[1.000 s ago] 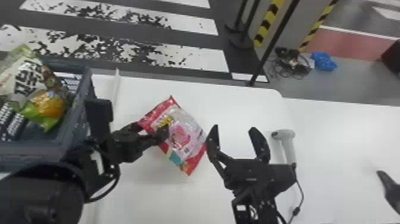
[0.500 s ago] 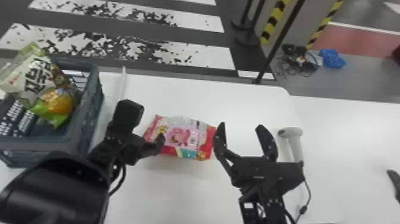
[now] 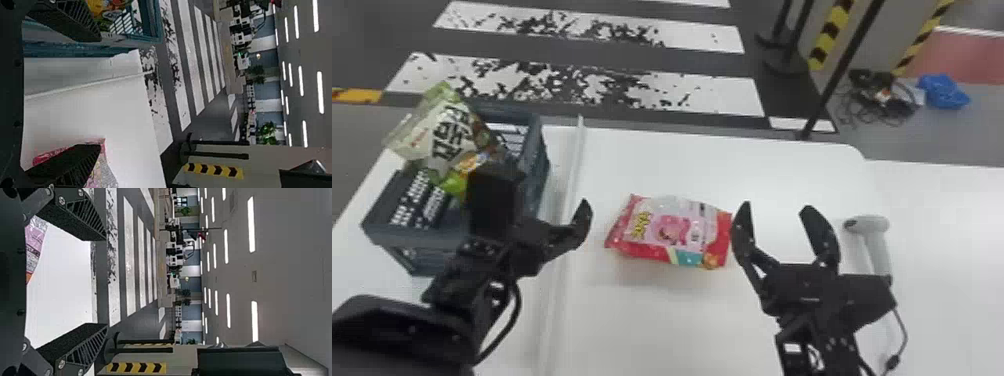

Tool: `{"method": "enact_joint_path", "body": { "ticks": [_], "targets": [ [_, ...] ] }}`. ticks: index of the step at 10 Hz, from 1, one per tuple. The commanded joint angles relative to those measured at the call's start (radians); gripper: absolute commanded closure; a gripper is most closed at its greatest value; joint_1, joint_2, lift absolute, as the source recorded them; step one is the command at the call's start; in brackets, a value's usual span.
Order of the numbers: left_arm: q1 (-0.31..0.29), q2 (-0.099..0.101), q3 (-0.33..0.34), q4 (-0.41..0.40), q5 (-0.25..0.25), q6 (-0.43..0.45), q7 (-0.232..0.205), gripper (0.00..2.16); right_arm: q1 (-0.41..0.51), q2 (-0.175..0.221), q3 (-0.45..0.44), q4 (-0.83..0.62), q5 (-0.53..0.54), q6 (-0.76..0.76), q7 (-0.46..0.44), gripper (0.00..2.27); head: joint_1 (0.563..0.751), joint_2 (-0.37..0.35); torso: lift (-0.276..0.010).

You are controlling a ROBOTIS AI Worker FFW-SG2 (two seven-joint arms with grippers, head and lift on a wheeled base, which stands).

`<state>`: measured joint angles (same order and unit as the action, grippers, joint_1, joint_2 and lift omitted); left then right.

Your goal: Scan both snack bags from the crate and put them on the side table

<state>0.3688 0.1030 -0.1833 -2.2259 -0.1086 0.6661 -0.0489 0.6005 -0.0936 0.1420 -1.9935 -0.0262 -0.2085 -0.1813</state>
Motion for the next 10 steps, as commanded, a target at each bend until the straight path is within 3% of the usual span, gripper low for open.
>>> {"method": "enact_joint_path", "body": {
  "ticks": [1,2,3,5,6,7,8,9,10],
  "targets": [
    [0.081,0.014,0.088,-0.044,0.049,-0.096,0.0,0.0,-0.004,0.0,0.001,0.002,0.008,0.005,0.005,0.21,0.695,-0.072,-0.087],
    [0.116,0.017,0.13,-0.063,0.081,-0.139,-0.002,0.0,-0.004,0.002,0.002,0.002,0.012,0.005,0.009,0.22,0.695,-0.038,-0.087],
    [0.156,0.024,0.18,-0.069,0.141,-0.253,-0.017,0.0,-0.004,0.002,0.002,0.004,0.015,0.008,0.025,0.29,0.695,-0.007,-0.087],
    [0.217,0.029,0.246,-0.069,0.171,-0.388,-0.043,0.0,-0.002,0.002,0.002,0.005,0.025,0.012,0.082,0.62,0.695,0.049,-0.087],
    [0.242,0.032,0.269,-0.066,0.187,-0.434,-0.055,0.0,-0.002,0.002,0.01,0.007,0.035,0.012,0.097,1.02,0.695,0.062,-0.087],
    [0.257,0.032,0.285,-0.061,0.196,-0.458,-0.058,0.0,-0.004,0.003,0.021,0.007,0.045,0.027,0.108,1.62,0.695,0.087,-0.087],
    [0.269,0.035,0.308,-0.061,0.23,-0.461,-0.065,0.0,-0.01,0.006,0.03,0.002,0.049,0.088,0.164,2.03,0.695,0.11,-0.087],
    [0.282,0.037,0.321,-0.061,0.231,-0.473,-0.066,0.0,-0.021,0.008,0.034,-0.008,0.051,0.186,0.23,2.22,0.695,0.149,-0.087],
    [0.291,0.038,0.334,-0.061,0.239,-0.477,-0.068,0.0,-0.041,0.008,0.056,-0.014,0.08,0.275,0.276,2.25,0.695,0.168,-0.087]
  ]
}}
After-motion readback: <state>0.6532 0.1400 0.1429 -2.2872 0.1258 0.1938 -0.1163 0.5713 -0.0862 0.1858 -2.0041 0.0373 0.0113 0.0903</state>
